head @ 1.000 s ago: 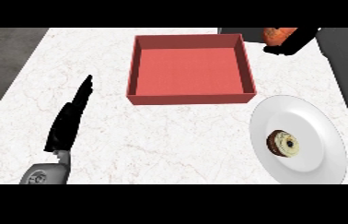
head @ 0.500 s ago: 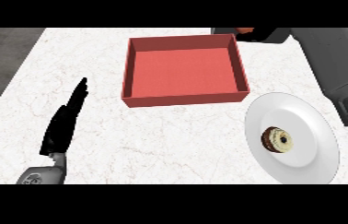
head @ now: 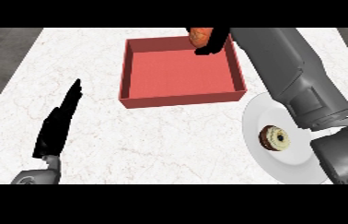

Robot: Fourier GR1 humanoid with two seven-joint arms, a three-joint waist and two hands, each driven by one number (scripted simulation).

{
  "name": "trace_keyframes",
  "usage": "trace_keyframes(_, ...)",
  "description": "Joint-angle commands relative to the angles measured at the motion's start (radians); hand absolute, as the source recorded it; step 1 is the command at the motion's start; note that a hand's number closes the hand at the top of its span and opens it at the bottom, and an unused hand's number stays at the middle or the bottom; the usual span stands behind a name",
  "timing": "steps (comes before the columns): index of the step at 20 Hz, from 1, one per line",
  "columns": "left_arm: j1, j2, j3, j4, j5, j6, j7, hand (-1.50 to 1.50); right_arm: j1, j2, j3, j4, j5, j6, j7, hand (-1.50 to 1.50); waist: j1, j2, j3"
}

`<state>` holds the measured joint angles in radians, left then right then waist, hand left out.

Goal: Pick the squash from the plate and place it in the cardboard box

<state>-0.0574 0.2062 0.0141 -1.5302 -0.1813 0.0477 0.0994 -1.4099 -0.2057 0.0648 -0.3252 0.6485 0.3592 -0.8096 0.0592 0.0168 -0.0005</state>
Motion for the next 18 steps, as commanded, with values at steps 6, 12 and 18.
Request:
trace_keyframes(6,-0.014,0.007,0.026,0.034,0.012,-0.013,-0.028,0.00,-0.016,0.154,0.059,0.122,0.080,-0.067,0.033,1.50,-0.003,0.004,-0.001)
trace_keyframes(12,-0.027,-0.025,-0.003,0.057,-0.011,0.001,-0.029,0.00,0.045,0.204,0.061,0.172,0.067,-0.117,0.053,-1.50,0.008,0.009,-0.001)
trace_keyframes(18,0.035,-0.029,-0.024,-0.018,-0.029,0.008,-0.037,0.00,0.007,0.205,-0.066,0.191,-0.079,-0.032,0.097,-1.50,0.023,0.006,0.000)
